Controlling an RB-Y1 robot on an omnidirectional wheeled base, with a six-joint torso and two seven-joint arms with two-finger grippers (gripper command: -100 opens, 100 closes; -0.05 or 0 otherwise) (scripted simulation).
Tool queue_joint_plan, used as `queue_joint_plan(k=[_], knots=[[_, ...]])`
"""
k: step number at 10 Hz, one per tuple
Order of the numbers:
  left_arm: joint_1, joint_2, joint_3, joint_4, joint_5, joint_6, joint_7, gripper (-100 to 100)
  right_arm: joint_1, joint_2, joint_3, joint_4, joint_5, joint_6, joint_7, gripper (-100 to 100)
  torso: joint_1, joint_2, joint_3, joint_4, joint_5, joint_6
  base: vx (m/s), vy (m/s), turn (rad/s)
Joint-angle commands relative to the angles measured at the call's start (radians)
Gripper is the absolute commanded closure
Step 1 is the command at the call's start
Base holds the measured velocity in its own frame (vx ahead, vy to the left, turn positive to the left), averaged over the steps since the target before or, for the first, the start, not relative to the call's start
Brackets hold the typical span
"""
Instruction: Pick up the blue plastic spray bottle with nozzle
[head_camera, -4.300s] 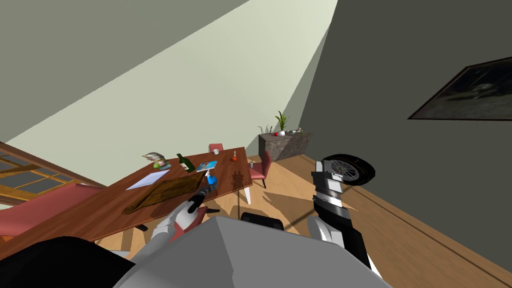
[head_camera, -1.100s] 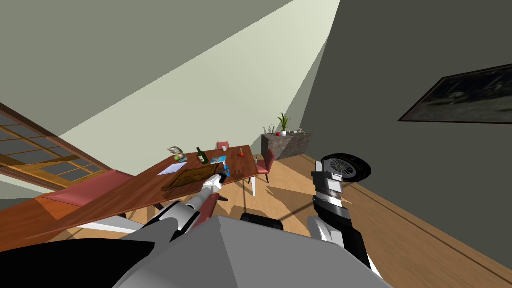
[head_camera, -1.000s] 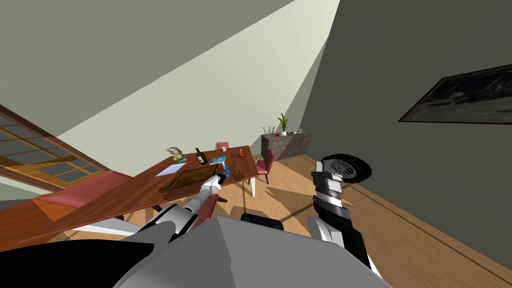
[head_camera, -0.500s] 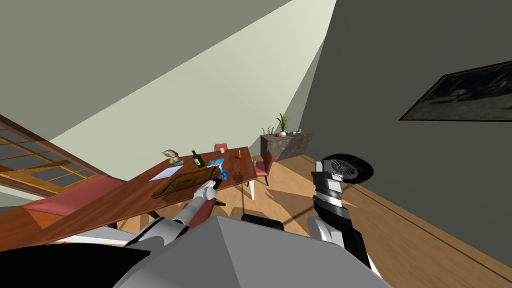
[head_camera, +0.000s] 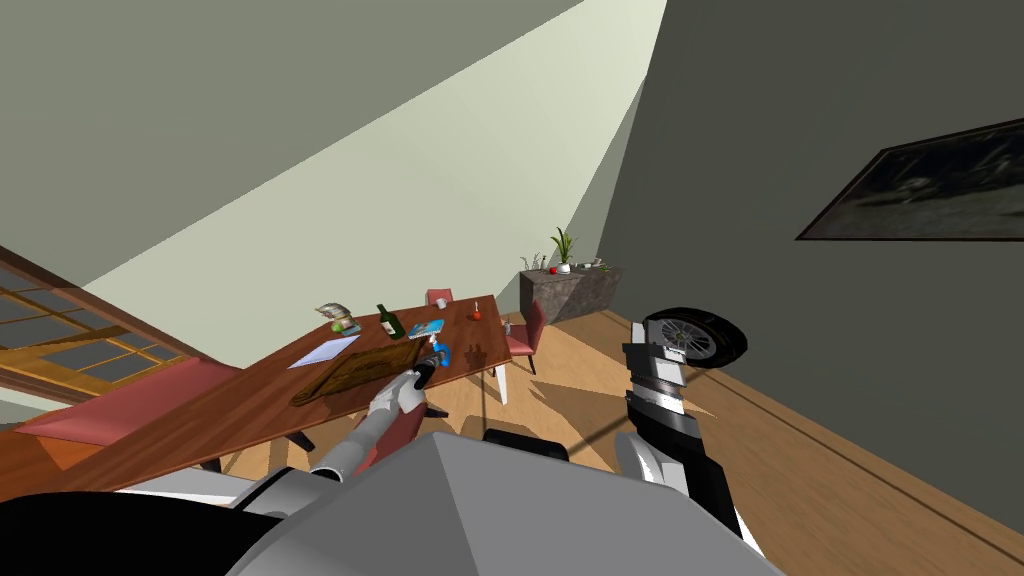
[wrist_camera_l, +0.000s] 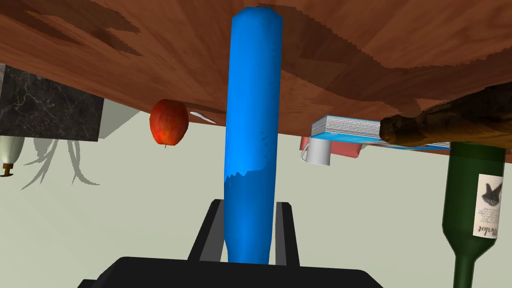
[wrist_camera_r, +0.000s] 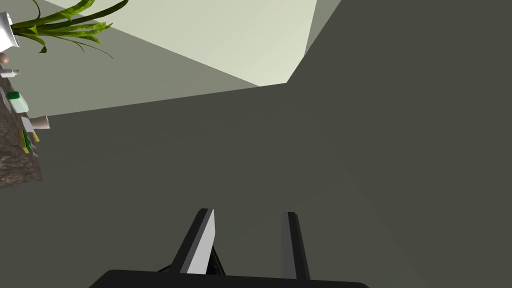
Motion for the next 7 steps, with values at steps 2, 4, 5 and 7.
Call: queue_joint_plan(k=[2,4,5,7], knots=[[0.067,0.006,0.011,-0.044,0.026,-0.008,-0.024,100,0.0,0.0,0.0,0.0,0.0,0.0,0.0,0,-0.001,-0.002,-0.001,-0.001,0.0,0.0,0.066,-0.035,0.0],[0.139,0.016,0.042,-0.113,0.075,-0.026,-0.07,100,0.0,0.0,0.0,0.0,0.0,0.0,0.0,0,-0.001,-0.003,-0.002,0.0,-0.001,0.001,0.096,-0.034,-0.018],[0.153,0.016,0.042,-0.113,0.075,-0.026,-0.07,100,0.0,0.0,0.0,0.0,0.0,0.0,0.0,0,-0.001,-0.003,-0.002,-0.001,0.0,0.001,0.041,-0.013,0.0],[0.211,0.025,0.073,-0.182,0.125,-0.045,-0.115,100,0.0,0.0,0.0,0.0,0.0,0.0,0.0,0,-0.001,-0.002,-0.001,0.0,-0.001,0.001,0.081,-0.022,-0.017]])
